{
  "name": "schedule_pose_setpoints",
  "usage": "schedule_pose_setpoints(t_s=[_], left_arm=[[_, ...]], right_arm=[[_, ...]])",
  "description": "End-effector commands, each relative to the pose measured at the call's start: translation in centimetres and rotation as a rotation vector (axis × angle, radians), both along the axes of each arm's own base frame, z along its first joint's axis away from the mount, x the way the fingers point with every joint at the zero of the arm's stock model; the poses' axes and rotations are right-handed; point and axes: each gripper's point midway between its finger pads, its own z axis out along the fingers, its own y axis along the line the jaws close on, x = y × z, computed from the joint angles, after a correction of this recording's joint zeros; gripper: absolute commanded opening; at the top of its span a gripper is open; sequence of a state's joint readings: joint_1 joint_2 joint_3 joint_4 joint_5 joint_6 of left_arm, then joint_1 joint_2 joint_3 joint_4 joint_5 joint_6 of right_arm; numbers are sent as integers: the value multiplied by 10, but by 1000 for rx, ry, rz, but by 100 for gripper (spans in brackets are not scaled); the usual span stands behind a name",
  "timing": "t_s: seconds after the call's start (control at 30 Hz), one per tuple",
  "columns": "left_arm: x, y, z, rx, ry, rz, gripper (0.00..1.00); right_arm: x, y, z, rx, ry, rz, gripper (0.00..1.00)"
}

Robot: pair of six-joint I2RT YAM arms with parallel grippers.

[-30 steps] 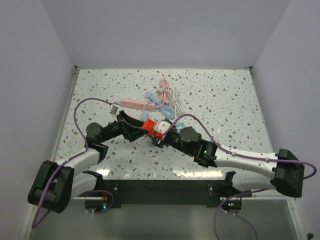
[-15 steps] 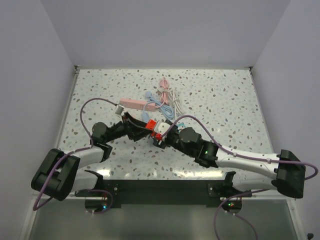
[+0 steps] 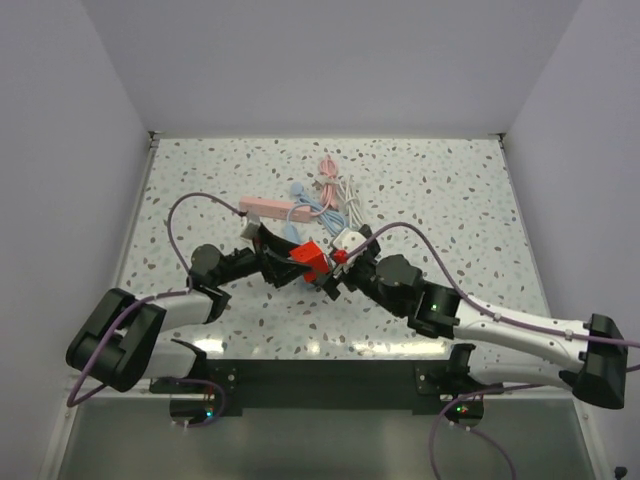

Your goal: Insert the plug

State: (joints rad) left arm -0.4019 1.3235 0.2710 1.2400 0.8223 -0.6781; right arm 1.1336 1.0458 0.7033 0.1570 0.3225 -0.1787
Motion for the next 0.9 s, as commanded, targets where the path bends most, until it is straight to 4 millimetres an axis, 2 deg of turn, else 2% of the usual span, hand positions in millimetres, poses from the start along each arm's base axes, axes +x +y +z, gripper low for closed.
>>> schedule_pose_setpoints(t_s=[0.0,0.1,0.17,0.2,0.33,0.37,0.4,0.47,0.6,0.7,0.87], left_arm=[[14,1,29,-18,-238,57,0],[14,4,31,-17,-306,80,0],[16,4,32,-12,-338,90,0],[15,4,36,-21,-357,92,0],[11,9,41,-37,-432,120,0],[11,13,38,-34,-440,147,0],[9,14,41,-37,-470,157,0],[9,20,42,-34,-514,205,0],[-4,25,61,-76,-622,224,0],[-12,25,77,-110,-682,236,0],[-20,27,118,-184,-789,261,0]], right_arm=[[9,-20,50,166,9,-137,98],[19,-38,72,280,70,-234,98],[18,-36,73,319,139,-218,98],[24,-38,78,335,148,-232,98],[35,-44,62,412,262,-279,98],[32,-37,53,437,308,-223,98],[40,-42,51,473,329,-234,98],[42,-36,47,531,397,-213,98],[43,-16,31,556,542,-137,98],[39,-9,29,610,624,-89,98],[32,-3,42,710,705,-30,98]])
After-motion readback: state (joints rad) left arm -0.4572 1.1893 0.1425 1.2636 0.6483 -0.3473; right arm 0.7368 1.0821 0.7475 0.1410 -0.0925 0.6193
